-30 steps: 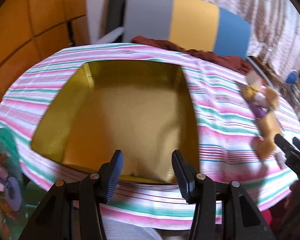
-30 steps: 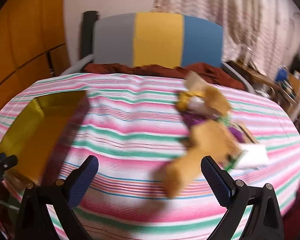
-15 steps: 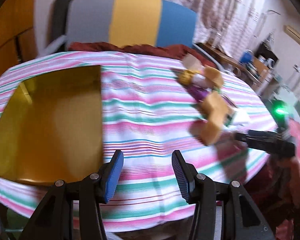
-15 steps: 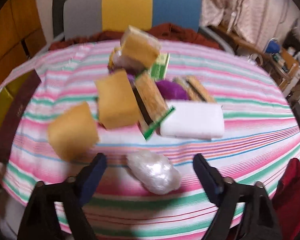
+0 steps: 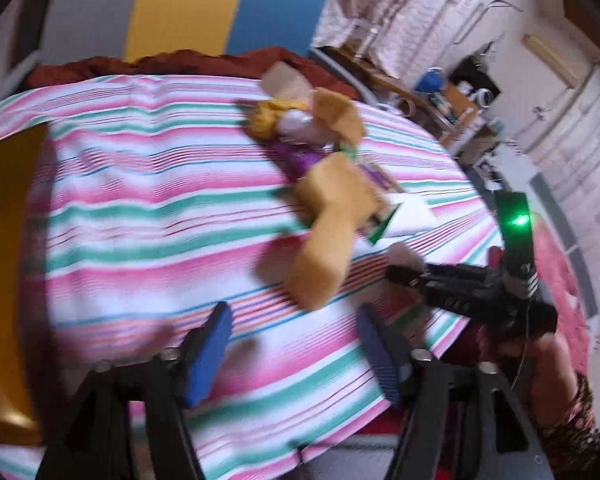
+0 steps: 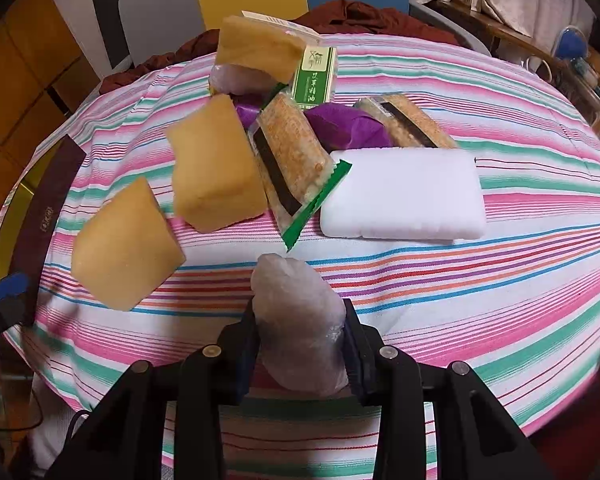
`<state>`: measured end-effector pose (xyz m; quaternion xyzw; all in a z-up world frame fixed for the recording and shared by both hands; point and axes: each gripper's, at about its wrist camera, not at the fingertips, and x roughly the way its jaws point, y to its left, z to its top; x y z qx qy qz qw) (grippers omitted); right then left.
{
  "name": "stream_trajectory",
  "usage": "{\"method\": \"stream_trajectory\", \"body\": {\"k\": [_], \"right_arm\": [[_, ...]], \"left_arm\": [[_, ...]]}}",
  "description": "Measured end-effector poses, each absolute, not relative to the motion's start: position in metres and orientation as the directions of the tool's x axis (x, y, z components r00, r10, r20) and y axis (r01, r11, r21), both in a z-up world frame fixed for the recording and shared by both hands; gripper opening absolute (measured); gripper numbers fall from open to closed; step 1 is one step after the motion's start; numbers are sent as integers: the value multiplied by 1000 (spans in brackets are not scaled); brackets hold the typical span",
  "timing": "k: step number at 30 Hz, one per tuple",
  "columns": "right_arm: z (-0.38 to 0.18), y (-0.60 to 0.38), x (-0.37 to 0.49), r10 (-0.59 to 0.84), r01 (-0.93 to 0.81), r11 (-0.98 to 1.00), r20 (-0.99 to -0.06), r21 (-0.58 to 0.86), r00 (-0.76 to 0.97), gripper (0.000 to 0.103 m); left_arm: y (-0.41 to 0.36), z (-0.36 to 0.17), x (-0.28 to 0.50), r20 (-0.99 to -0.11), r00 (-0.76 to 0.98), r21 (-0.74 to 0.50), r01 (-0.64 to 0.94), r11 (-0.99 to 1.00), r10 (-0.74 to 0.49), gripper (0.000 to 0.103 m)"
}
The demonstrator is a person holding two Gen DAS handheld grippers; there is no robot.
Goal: Organize objects
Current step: 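Grasp the clear plastic bag with the right gripper while the left grasps a yellow sponge, then carry the bag and sponge to the gold tray with both grippers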
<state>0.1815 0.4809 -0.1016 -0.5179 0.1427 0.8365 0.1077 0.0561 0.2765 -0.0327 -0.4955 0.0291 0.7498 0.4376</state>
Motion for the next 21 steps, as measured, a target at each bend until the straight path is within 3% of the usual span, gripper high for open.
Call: {"method": "stream_trajectory", "body": {"k": [2, 7, 13, 15, 16, 21], "right_arm": [[-100, 482, 184, 25, -333, -932, -894, 141, -447, 38], [-98, 488, 189, -10, -346, -919, -888, 190, -460, 38], [-96, 486, 177, -12, -349, -915, -879, 202, -477, 38], [-96, 485, 177, -15, -347, -915, -880, 203, -476, 38], [-97, 484, 177, -15, -346, -916, -880, 202, -474, 38], [-97, 481, 175, -17, -338, -920, -881, 199, -472, 38]], "left_arm": [[292, -33, 55, -767, -161, -349, -707, -615, 621, 83], [330, -38, 58, -767, -244, -215, -773, -596, 593, 83], [348, -59, 57, -792, -236, -171, -800, -576, 563, 80], [347, -63, 58, -789, -228, -174, -808, -563, 570, 61], [348, -66, 58, -791, -221, -177, -810, -559, 571, 43], [338, -70, 62, -785, -208, -176, -829, -531, 584, 36]]}}
